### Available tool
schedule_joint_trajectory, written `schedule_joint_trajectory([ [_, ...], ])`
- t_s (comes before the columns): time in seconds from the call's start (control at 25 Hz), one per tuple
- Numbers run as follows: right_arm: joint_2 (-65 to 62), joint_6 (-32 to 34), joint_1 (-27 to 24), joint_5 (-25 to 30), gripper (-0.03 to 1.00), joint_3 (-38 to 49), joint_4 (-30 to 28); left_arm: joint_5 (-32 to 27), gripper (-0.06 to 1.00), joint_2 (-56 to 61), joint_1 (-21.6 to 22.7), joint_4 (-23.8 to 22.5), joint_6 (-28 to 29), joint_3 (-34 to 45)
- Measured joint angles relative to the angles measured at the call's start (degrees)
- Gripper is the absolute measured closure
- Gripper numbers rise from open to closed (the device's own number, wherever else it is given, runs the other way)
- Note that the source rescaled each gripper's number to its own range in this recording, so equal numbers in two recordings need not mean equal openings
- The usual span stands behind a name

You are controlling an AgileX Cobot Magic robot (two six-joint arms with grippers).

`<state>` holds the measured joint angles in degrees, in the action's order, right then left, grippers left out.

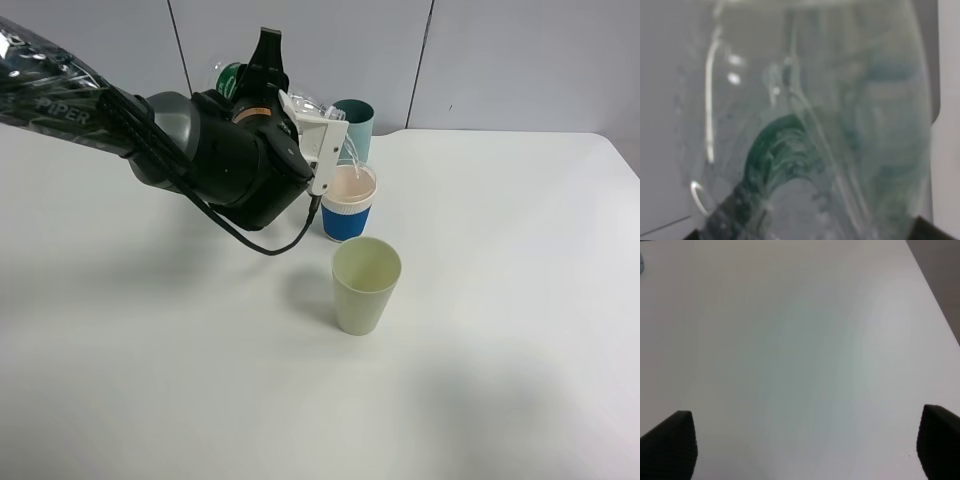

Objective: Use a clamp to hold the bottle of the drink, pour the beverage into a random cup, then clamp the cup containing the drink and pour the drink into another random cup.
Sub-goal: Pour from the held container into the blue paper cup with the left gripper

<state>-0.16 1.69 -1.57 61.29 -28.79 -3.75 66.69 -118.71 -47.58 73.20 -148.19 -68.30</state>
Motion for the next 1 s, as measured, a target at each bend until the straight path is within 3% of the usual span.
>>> schedule_joint_trajectory([
  [1.0, 0.00, 0.00, 0.00, 0.00, 0.36, 0.00, 0.00, 0.41, 0.93, 0.00, 0.00, -2.82, -1.52, 0.00],
])
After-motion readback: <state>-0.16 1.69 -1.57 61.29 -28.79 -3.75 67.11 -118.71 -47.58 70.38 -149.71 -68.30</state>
